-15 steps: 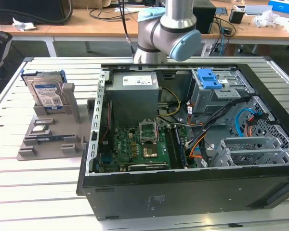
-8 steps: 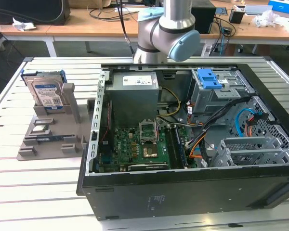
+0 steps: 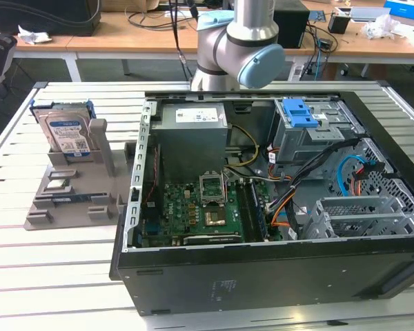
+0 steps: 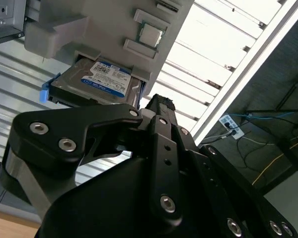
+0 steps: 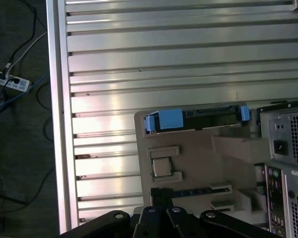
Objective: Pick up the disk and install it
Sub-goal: 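Reach for the disk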
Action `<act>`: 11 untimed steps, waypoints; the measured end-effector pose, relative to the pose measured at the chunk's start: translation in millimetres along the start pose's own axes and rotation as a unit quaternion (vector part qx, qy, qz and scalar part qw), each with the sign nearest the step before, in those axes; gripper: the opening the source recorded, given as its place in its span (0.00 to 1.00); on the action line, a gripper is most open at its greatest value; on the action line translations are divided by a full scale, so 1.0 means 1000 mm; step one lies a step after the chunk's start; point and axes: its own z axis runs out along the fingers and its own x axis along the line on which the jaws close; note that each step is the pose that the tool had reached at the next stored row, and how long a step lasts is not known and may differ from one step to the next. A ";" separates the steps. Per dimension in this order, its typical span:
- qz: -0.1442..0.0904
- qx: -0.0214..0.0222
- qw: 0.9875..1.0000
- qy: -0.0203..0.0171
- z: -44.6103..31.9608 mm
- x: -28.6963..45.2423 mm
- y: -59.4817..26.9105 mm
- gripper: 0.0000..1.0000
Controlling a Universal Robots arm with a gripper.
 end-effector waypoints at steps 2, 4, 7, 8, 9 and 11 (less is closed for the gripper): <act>0.000 0.000 1.000 0.000 0.0002 -0.0003 0.0025 0.11; 0.000 0.000 1.000 0.000 0.0002 -0.0003 0.0029 0.11; 0.000 0.000 1.000 0.000 0.0001 -0.0003 0.0031 0.11; 0.000 0.000 1.000 0.000 0.0002 -0.0003 0.0031 0.11; 0.000 0.000 1.000 0.000 0.0001 -0.0003 0.0032 0.11; 0.000 0.000 1.000 0.000 0.0002 -0.0003 0.0032 0.11</act>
